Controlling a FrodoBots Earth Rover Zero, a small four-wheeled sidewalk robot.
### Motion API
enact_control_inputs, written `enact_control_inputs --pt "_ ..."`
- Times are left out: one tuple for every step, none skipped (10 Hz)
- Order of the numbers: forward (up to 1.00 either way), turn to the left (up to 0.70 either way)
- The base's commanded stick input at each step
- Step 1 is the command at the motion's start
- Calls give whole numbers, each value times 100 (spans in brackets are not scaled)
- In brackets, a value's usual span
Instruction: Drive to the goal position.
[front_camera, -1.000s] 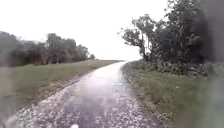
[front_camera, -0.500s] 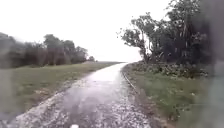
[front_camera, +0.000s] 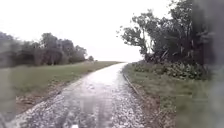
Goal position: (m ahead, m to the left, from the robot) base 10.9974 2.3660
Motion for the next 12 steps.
enact_control_inputs --pt "100 0" --pt "100 0" --pt "100 0" --pt "100 0" --pt "100 0" --pt "100 0" --pt "100 0" --pt "100 0" --pt "100 0" --pt "100 0" --pt "100 0" --pt "100 7"
